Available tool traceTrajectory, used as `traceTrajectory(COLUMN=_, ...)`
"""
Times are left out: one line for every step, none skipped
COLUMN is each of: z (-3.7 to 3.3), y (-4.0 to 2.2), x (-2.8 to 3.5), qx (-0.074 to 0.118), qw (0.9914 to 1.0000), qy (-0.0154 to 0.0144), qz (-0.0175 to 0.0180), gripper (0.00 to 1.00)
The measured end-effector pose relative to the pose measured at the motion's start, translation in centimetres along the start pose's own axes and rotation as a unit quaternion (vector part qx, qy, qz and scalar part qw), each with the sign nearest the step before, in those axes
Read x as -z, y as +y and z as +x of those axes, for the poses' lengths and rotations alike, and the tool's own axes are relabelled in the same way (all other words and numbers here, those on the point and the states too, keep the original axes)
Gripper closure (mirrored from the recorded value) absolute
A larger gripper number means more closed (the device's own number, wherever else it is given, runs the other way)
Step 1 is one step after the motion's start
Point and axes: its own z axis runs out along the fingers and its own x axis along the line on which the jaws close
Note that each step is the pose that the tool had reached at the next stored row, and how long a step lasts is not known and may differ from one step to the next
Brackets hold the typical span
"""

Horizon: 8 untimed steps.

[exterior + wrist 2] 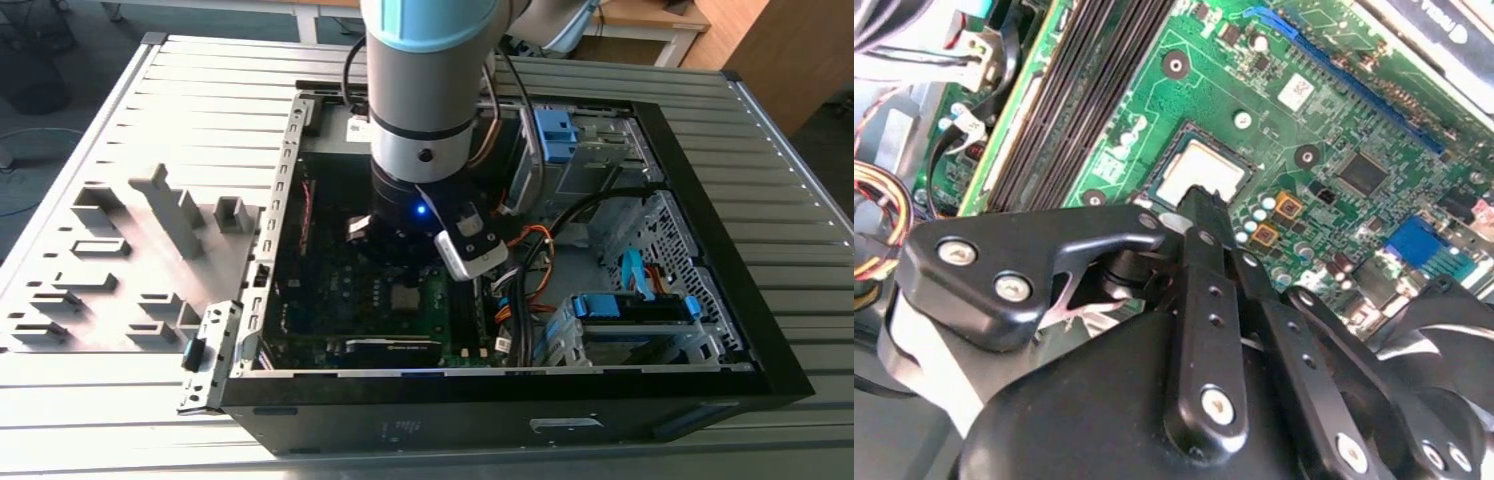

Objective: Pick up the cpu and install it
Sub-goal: 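Close the cpu cover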

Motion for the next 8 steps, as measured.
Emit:
traceTrajectory(z=-0.04, y=0.0, x=0.0, qx=-0.004, qw=0.99999, qy=0.0001, qz=0.0, gripper=0.89)
traceTrajectory(z=-0.09, y=0.0, x=0.0, qx=-0.007, qw=0.99998, qy=0.0003, qz=0.0001, gripper=0.89)
traceTrajectory(z=-0.17, y=0.0, x=-0.01, qx=-0.01, qw=0.99995, qy=0.0004, qz=0.0002, gripper=0.89)
traceTrajectory(z=-0.29, y=0.0, x=-0.01, qx=-0.012, qw=0.99993, qy=0.0005, qz=0.0002, gripper=0.89)
traceTrajectory(z=-0.49, y=-0.01, x=-0.02, qx=-0.013, qw=0.99992, qy=0.0006, qz=0.0003, gripper=0.89)
traceTrajectory(z=-0.81, y=-0.02, x=-0.03, qx=-0.013, qw=0.99991, qy=0.0006, qz=0.0003, gripper=0.89)
traceTrajectory(z=-1.16, y=-0.03, x=-0.04, qx=-0.013, qw=0.99991, qy=0.0006, qz=0.0002, gripper=0.89)
traceTrajectory(z=-1.59, y=-0.04, x=-0.05, qx=-0.013, qw=0.99991, qy=0.0005, qz=0.0002, gripper=0.89)
